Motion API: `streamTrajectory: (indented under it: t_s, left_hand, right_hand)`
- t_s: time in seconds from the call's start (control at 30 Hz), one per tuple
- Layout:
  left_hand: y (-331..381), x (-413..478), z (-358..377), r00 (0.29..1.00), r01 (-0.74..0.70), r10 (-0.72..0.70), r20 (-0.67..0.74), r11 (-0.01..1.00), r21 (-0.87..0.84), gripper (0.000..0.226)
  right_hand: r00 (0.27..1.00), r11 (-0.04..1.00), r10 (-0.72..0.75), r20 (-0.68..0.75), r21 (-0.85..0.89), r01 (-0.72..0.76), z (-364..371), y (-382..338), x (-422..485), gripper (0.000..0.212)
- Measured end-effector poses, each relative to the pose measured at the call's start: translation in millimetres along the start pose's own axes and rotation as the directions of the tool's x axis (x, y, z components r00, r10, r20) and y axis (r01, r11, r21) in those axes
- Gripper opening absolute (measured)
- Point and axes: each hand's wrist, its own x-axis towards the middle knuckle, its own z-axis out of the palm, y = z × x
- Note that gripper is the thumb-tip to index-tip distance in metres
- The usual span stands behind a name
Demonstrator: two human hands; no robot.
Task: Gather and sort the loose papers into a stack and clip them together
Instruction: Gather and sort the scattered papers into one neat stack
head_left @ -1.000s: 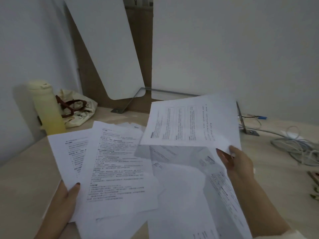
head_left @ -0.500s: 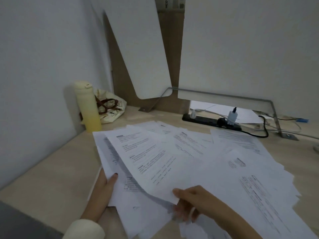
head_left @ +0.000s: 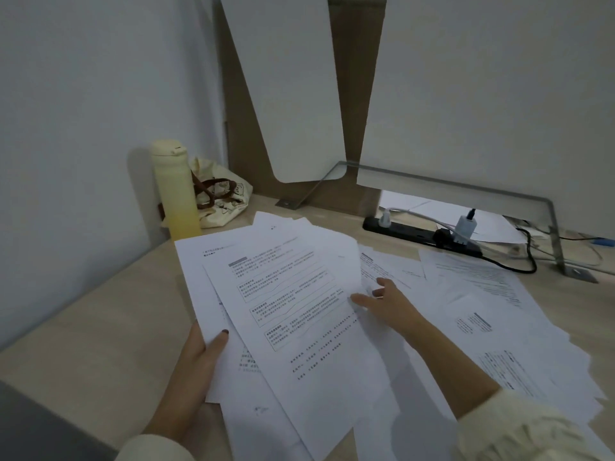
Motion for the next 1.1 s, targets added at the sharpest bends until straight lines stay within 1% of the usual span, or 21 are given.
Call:
streamTrajectory:
  t_s: [0.03,0.07,0.1,0.13,0.2,0.23,0.3,0.37,0.4,0.43,0.47,0.5,0.6,0.67,0.73,0.8,0.87,0.9,0.97,1.03,1.1]
  left_hand:
    - [0,-1,-1,1.000,0.019,-0.019,0.011,0.999,-0.042,0.036]
    - [0,-1,-1,0.999,0.039,-0.037,0.024,0.996,-0.083,0.036]
    - [1,-1,-2,0.998,0.047,-0.042,0.046,0.991,-0.123,0.035]
    - [4,0,-2,0.997,0.041,-0.031,0.072,0.988,-0.146,0.037]
    - [8,-1,0,0.993,0.004,0.013,0.120,0.990,-0.141,0.055]
    - [9,0,3,0.994,0.005,0.010,0.109,0.990,-0.141,0.052]
    - [12,1,8,0.995,0.082,-0.070,0.072,0.978,-0.191,0.027]
    - [13,7,9,0.989,0.149,-0.136,0.065,0.946,-0.287,0.018]
    - [15,10,9,0.987,0.162,-0.152,0.055,0.929,-0.334,0.020]
    - [18,11,8,0.987,0.162,-0.153,0.053,0.920,-0.358,0.032]
    - [22,8,8,0.987,0.158,-0.140,0.073,0.916,-0.369,0.043]
    - [25,6,9,0.987,0.152,-0.124,0.098,0.916,-0.371,0.048]
    - [48,-2,16,0.989,0.075,-0.045,0.138,0.973,-0.219,0.067]
    - [71,-3,19,0.989,-0.027,0.056,0.138,0.978,-0.208,0.059]
    - [97,-1,24,0.977,-0.103,0.142,0.156,0.966,-0.238,0.057]
    - [121,-1,32,0.947,-0.188,0.241,0.213,0.952,-0.241,0.065]
    - [138,-3,44,0.901,-0.258,0.319,0.294,0.939,-0.230,0.076]
    - [145,-5,51,0.883,-0.279,0.343,0.321,0.932,-0.230,0.074]
    - [154,-8,64,0.854,-0.324,0.392,0.343,0.915,-0.239,0.055]
    - [159,-13,74,0.848,-0.352,0.421,0.323,0.902,-0.251,0.038]
    - [158,-16,78,0.856,-0.340,0.417,0.306,0.899,-0.275,0.032]
  right_hand:
    - [0.999,0.999,0.025,0.027,0.037,-0.026,2,-3,5,0.083]
    - [0.998,0.997,0.038,0.048,0.070,-0.041,4,-6,8,0.084]
    - [0.997,0.994,0.042,0.070,0.097,-0.049,6,-9,11,0.080]
    - [0.994,0.993,0.034,0.105,0.111,-0.046,7,-12,11,0.072]
    - [0.980,0.995,-0.027,0.196,0.101,0.007,12,-14,13,0.052]
    - [0.972,0.995,-0.066,0.225,0.091,0.046,13,-15,13,0.046]
    - [0.962,0.987,-0.149,0.228,0.090,0.131,15,-18,9,0.042]
    - [0.954,0.973,-0.226,0.198,0.081,0.214,15,-20,5,0.041]
    - [0.947,0.965,-0.261,0.186,0.082,0.249,14,-20,2,0.040]
    - [0.941,0.957,-0.287,0.180,0.098,0.274,12,-21,-3,0.038]
    - [0.933,0.946,-0.315,0.175,0.134,0.294,9,-21,-7,0.038]
    - [0.926,0.935,-0.337,0.171,0.177,0.308,5,-21,-12,0.040]
    - [0.903,0.894,-0.403,0.150,0.278,0.353,-13,-26,-32,0.043]
    - [0.886,0.848,-0.449,0.117,0.366,0.382,-32,-32,-47,0.043]
    - [0.865,0.791,-0.491,0.099,0.466,0.396,-55,-40,-64,0.041]
    - [0.838,0.757,-0.532,0.123,0.511,0.406,-76,-49,-82,0.038]
    - [0.808,0.742,-0.570,0.146,0.515,0.430,-90,-55,-98,0.034]
    - [0.801,0.738,-0.581,0.144,0.509,0.443,-95,-57,-103,0.031]
    - [0.802,0.726,-0.587,0.108,0.508,0.463,-101,-58,-114,0.028]
    - [0.807,0.700,-0.589,0.046,0.528,0.481,-105,-55,-120,0.027]
    - [0.817,0.676,-0.576,-0.010,0.556,0.483,-108,-49,-124,0.026]
